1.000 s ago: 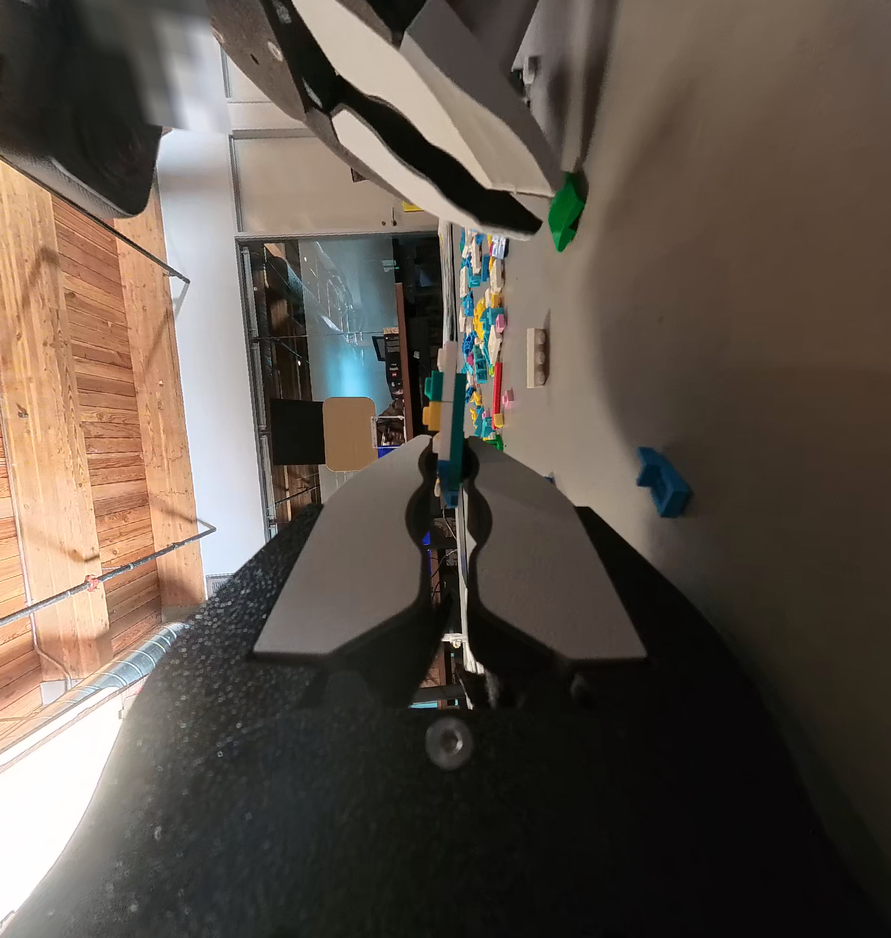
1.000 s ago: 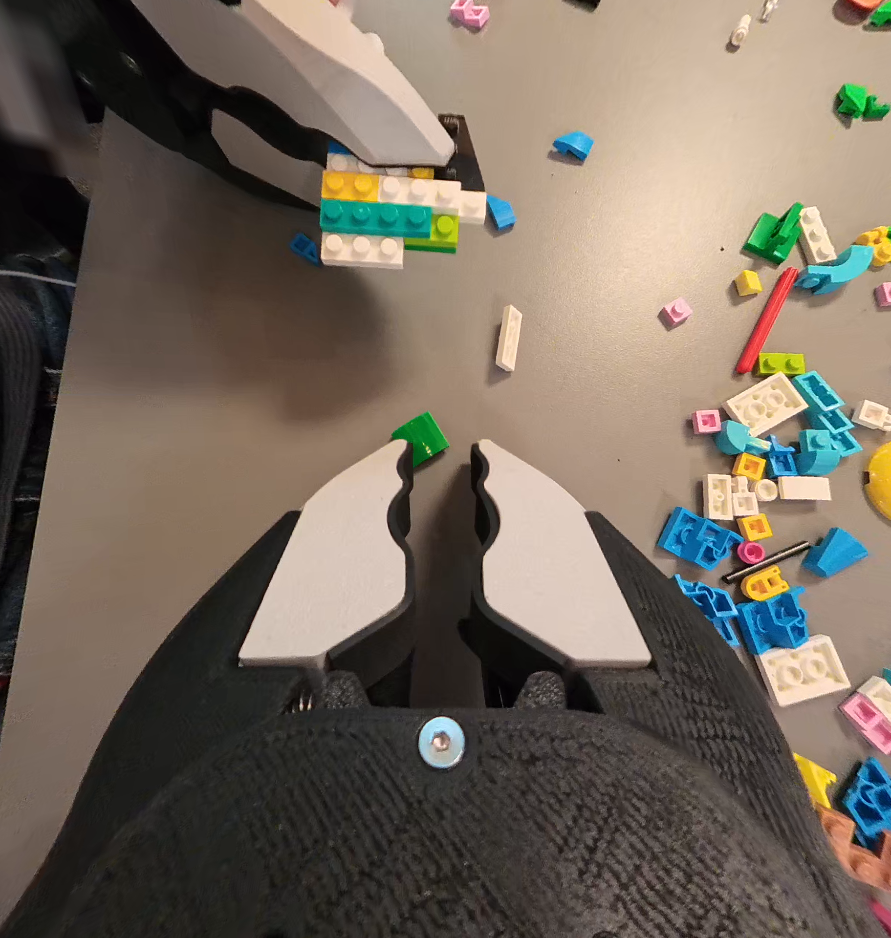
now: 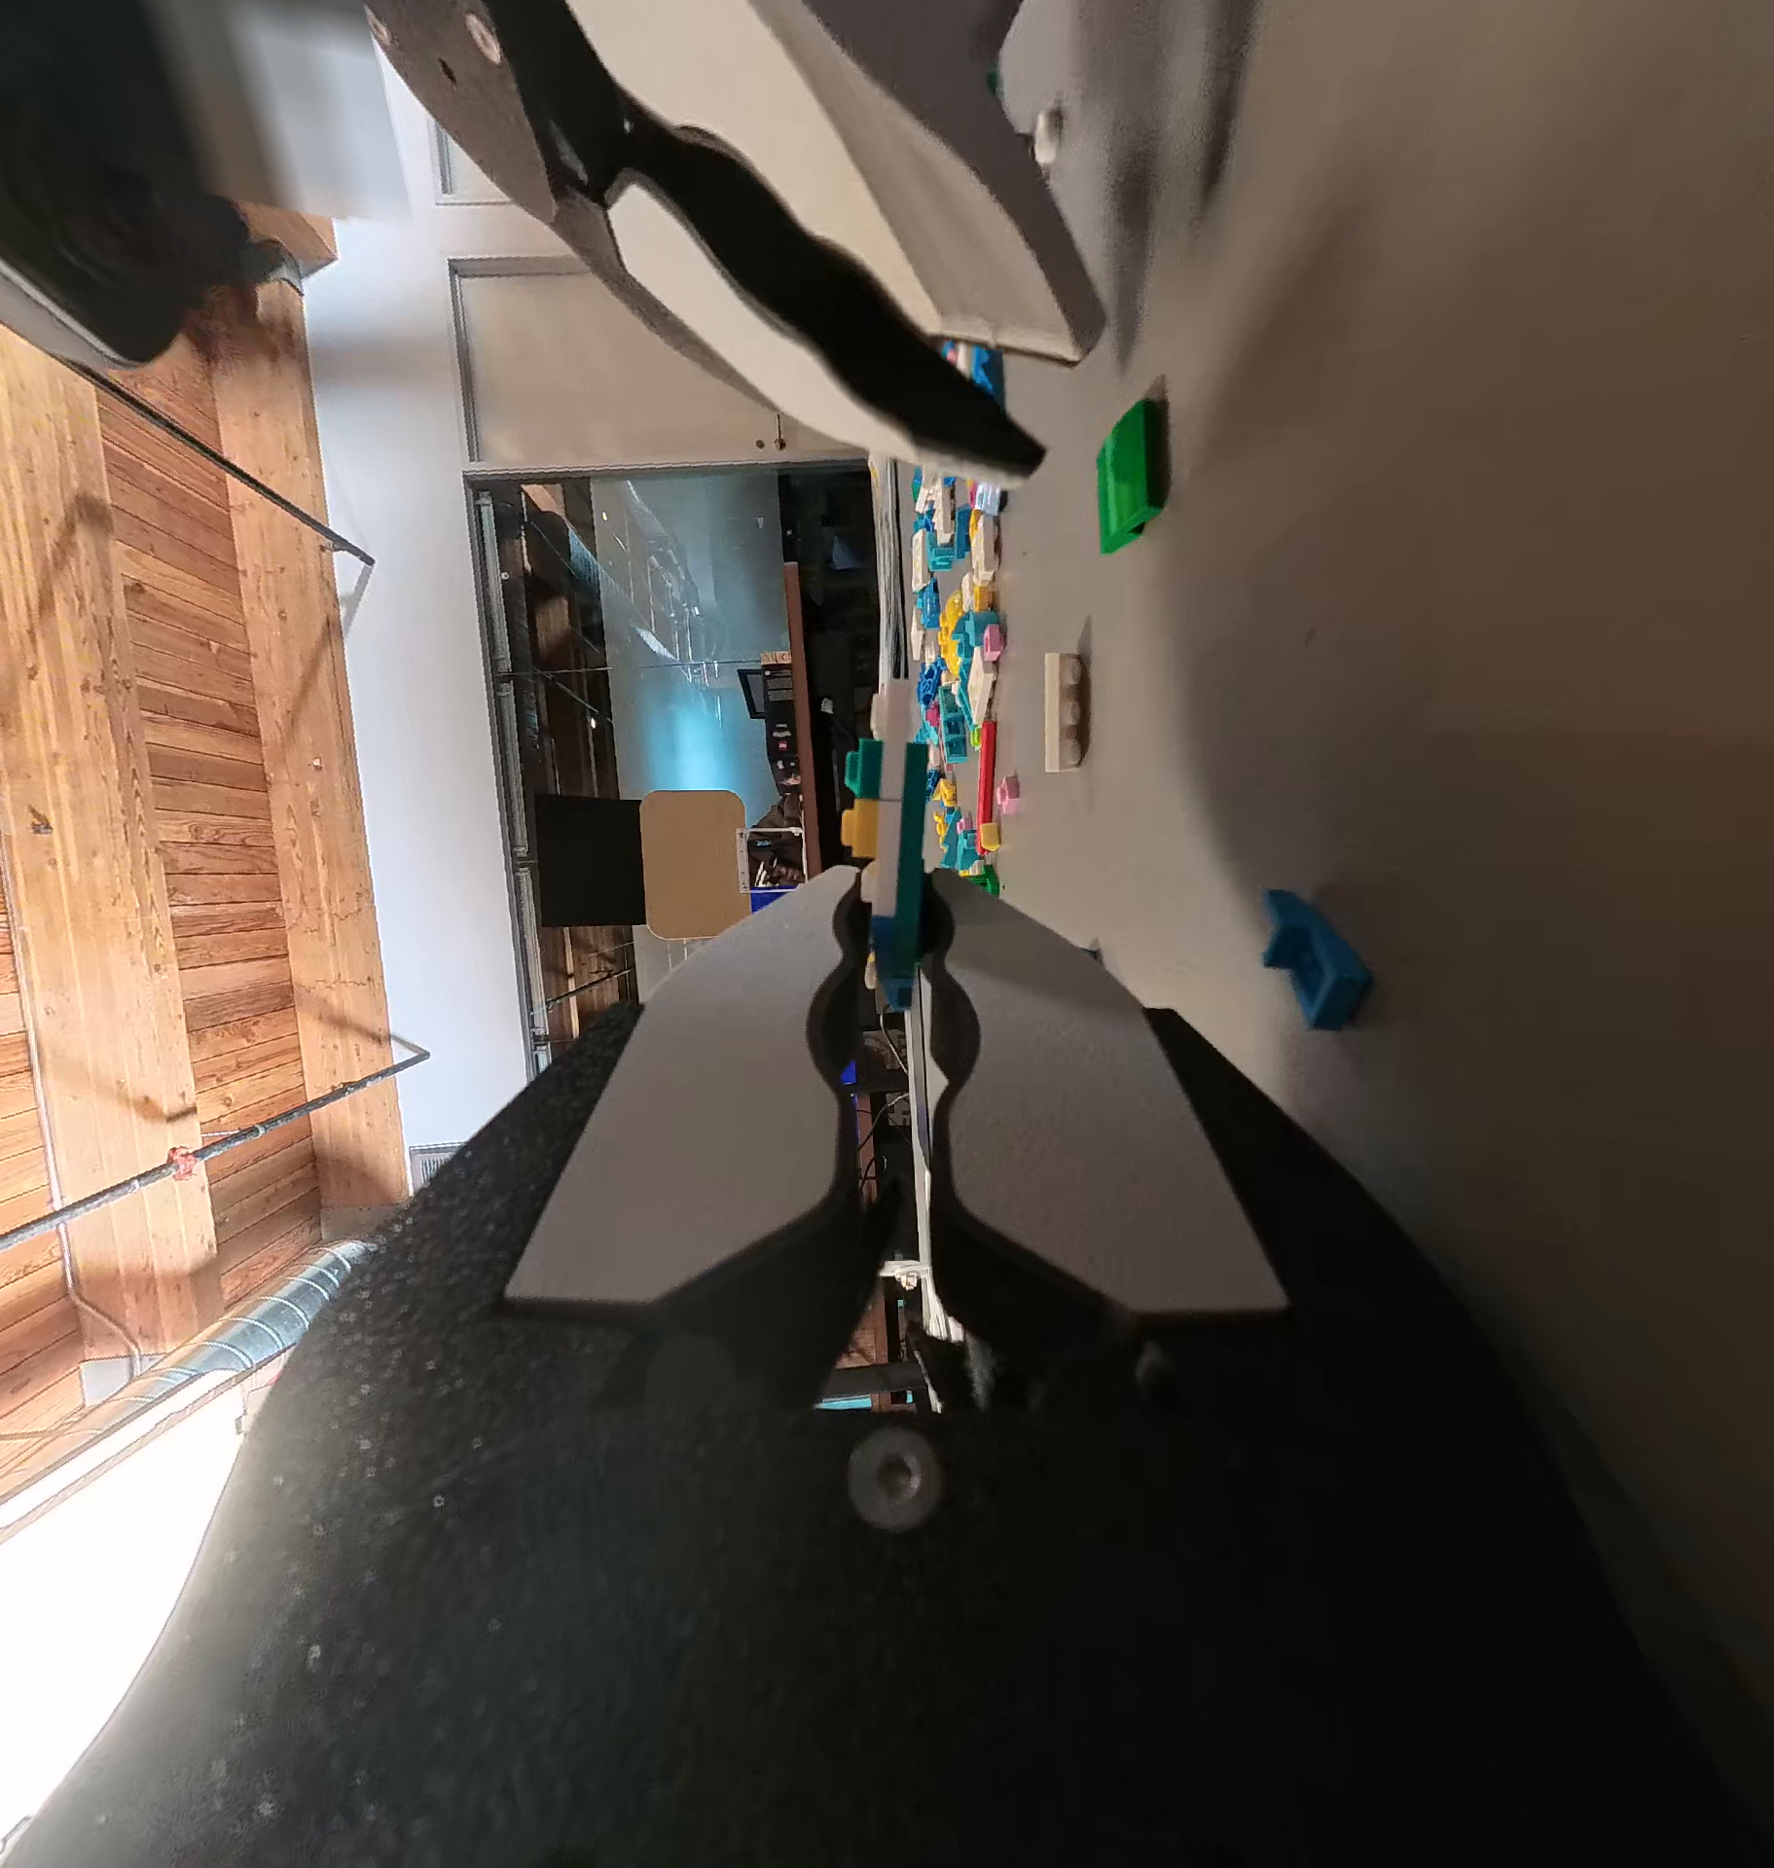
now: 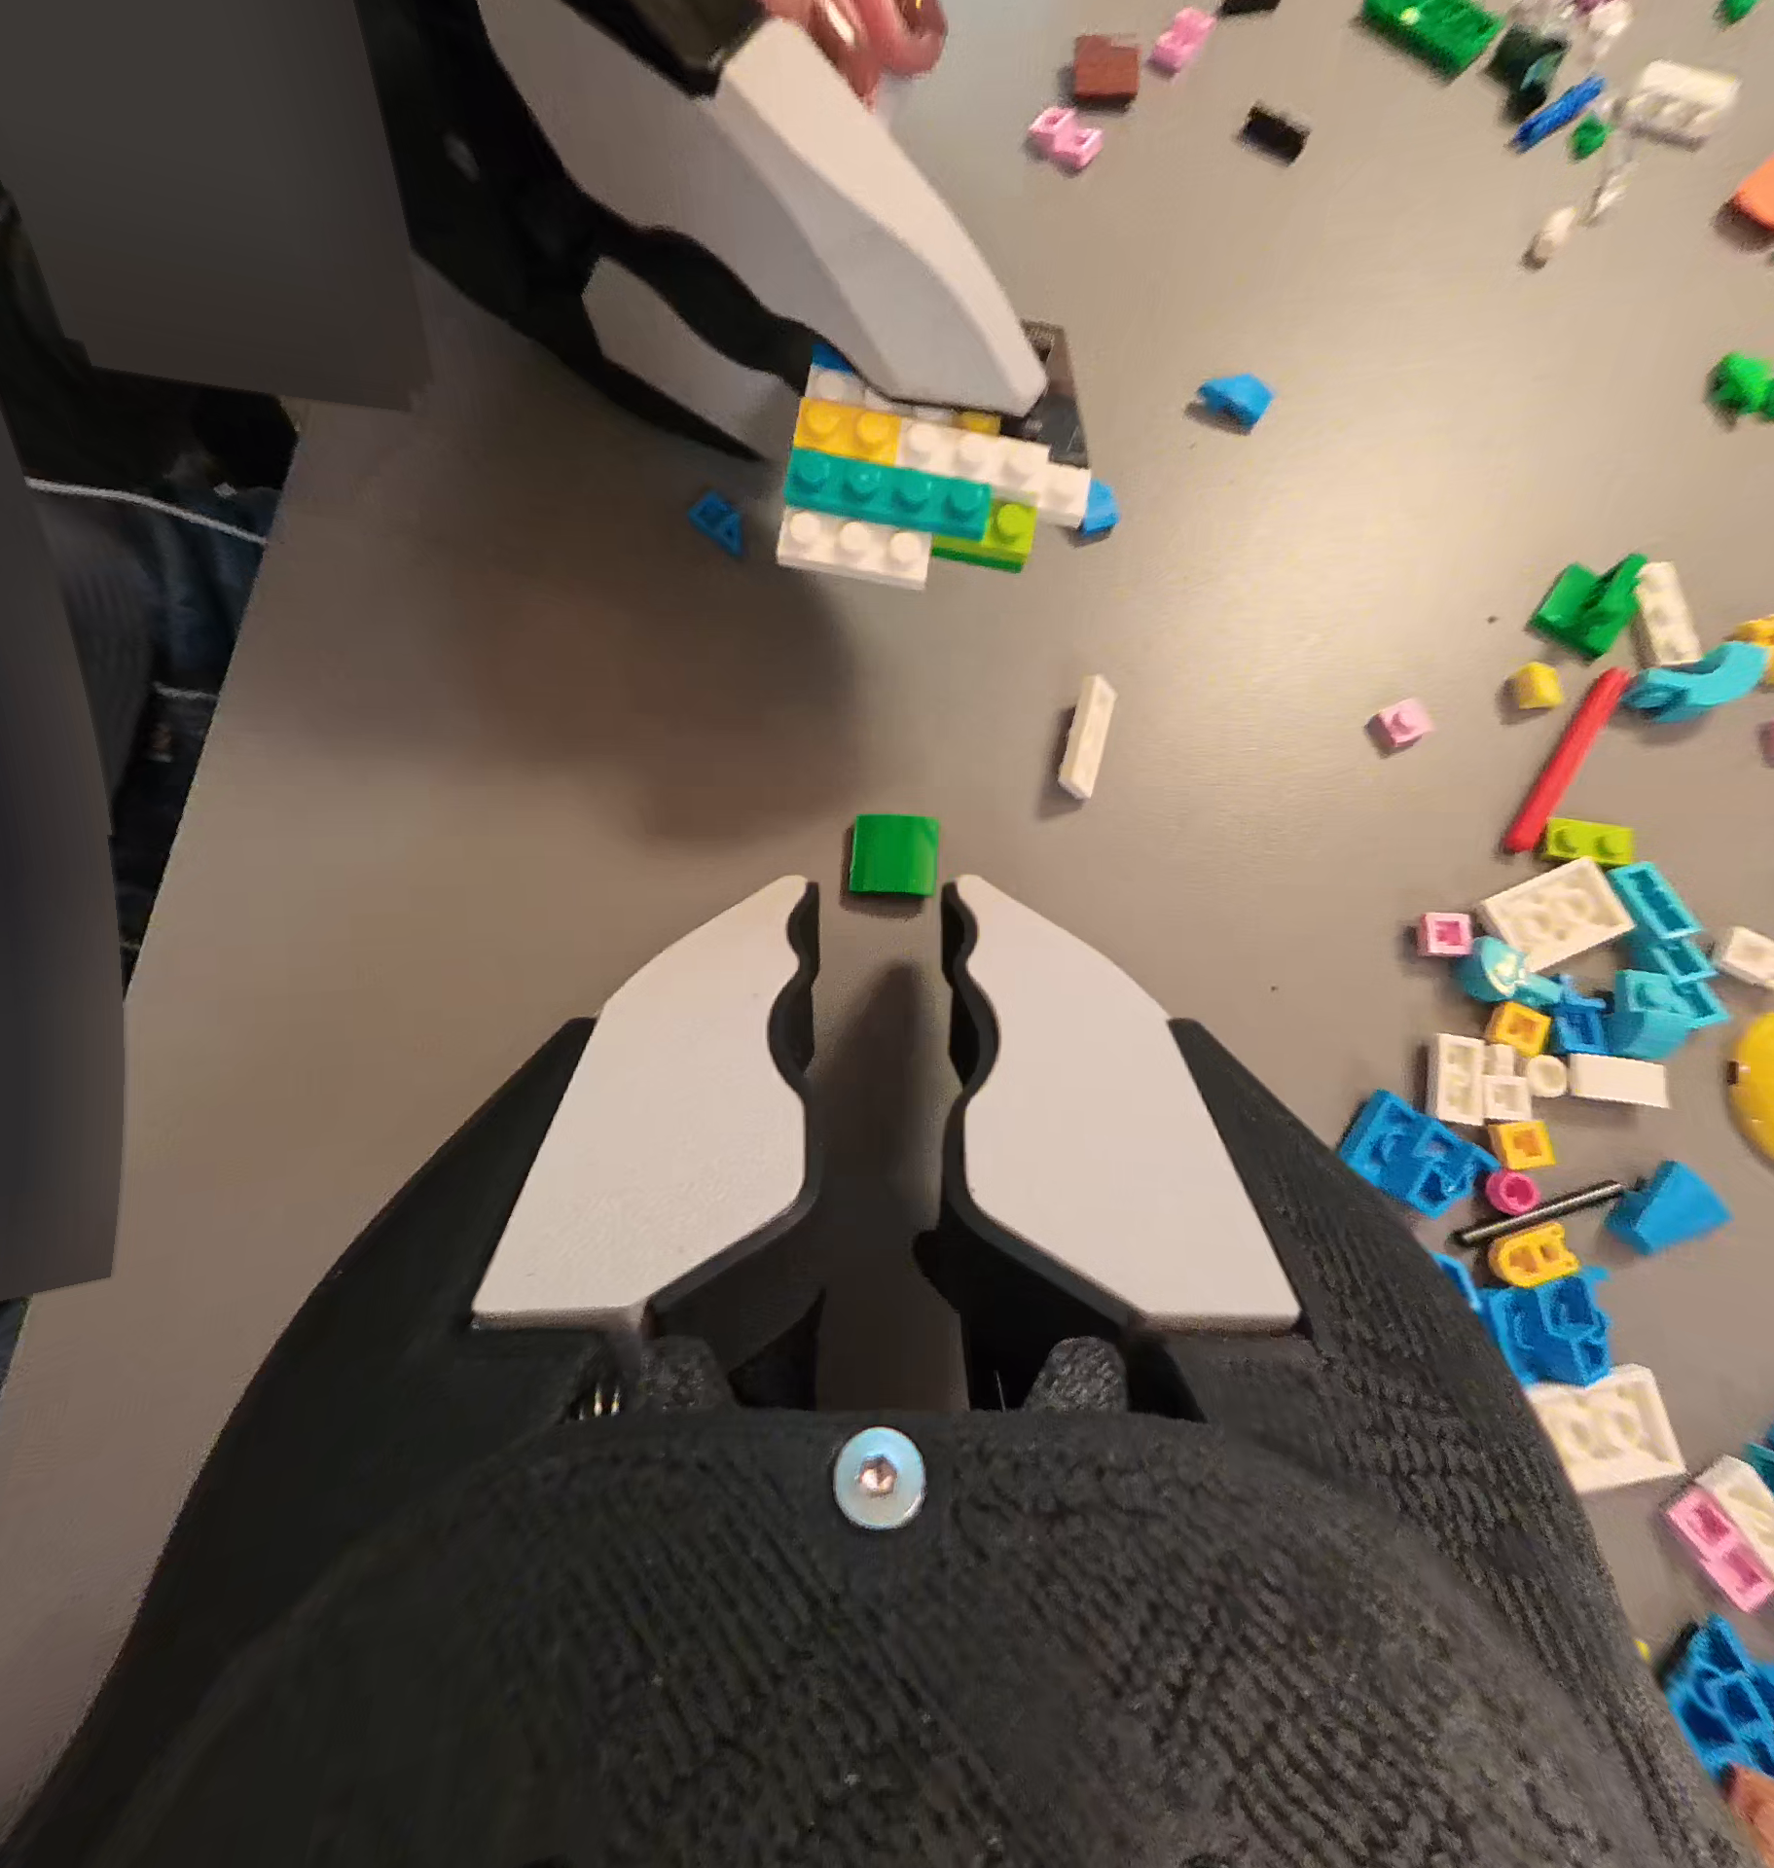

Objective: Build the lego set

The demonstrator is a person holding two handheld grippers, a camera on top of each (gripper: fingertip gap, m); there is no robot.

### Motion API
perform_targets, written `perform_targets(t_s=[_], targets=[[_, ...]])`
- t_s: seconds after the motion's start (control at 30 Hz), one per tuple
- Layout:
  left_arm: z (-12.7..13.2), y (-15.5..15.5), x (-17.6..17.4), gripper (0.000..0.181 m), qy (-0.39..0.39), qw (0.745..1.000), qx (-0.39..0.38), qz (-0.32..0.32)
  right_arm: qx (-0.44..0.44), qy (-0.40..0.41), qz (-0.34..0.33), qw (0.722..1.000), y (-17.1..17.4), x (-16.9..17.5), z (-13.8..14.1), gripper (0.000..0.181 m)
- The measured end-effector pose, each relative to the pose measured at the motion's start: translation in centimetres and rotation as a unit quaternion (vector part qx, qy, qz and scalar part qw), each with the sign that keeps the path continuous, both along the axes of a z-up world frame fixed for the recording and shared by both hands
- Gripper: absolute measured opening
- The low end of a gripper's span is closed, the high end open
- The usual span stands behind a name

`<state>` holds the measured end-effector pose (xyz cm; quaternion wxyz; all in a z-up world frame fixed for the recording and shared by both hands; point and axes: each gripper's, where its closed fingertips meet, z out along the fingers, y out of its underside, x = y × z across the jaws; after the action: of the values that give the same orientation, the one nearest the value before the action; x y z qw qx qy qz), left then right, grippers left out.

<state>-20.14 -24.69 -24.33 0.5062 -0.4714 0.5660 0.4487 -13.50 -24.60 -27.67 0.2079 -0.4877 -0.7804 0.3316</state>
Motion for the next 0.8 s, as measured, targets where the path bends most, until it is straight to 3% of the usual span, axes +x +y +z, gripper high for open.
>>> perform_targets(t_s=[0.27, 0.43, 0.8], targets=[[-0.1, 0.0, 0.0, 0.008, 0.001, 1.000, -0.001, 0.000, 0.001, -0.016, 0.012, 1.000, -0.6, -0.1, -1.0, 0.033], [-0.1, 0.0, 0.0, 0.008, 0.001, 1.000, -0.001, 0.000, -0.049, -0.043, 0.052, 0.997, -2.2, 1.0, -0.8, 0.015], [-0.1, 0.0, 0.0, 0.008, 0.001, 1.000, 0.000, 0.000, 0.008, 0.008, 0.020, 1.000, -1.0, -0.7, -0.3, 0.027]])
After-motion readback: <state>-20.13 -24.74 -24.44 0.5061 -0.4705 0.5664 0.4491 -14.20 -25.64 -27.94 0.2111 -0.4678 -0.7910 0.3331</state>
